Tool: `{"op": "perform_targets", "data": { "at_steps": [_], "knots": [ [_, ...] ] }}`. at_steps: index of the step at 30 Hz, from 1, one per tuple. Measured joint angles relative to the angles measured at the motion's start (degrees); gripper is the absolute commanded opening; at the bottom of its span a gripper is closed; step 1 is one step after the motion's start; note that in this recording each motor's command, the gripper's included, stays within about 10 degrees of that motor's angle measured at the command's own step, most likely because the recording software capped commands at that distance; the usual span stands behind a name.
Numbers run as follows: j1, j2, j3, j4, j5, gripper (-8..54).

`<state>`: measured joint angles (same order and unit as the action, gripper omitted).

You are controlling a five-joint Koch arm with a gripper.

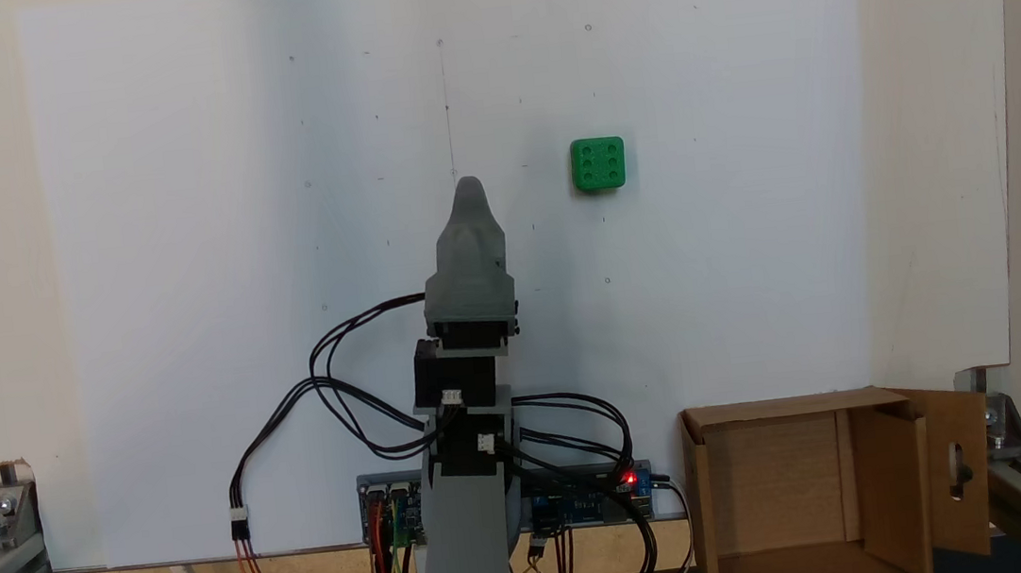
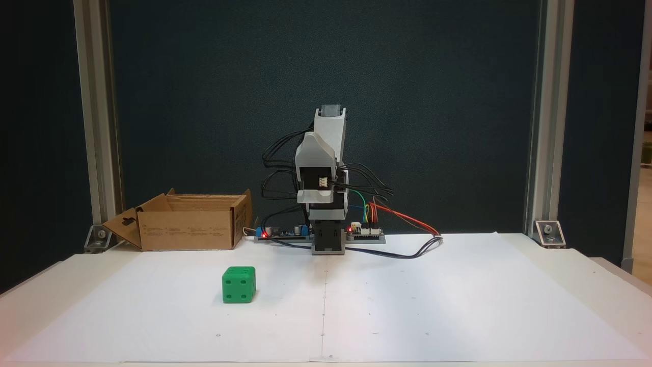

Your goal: Grasp a green dice and put it in the bin.

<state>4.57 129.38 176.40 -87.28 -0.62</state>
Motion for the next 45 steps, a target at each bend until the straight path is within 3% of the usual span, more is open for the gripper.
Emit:
{"op": "perform_targets", "data": {
  "at_steps": [34, 39, 45],
  "knots": [
    [-1.41, 0.0, 0.09, 0.62, 0.0, 43.3],
    [-1.93, 0.0, -5.19, 14.33, 0.0, 43.5],
    [-0.26, 0.0, -26.1, 37.71, 0.0, 43.6]
  ]
}}
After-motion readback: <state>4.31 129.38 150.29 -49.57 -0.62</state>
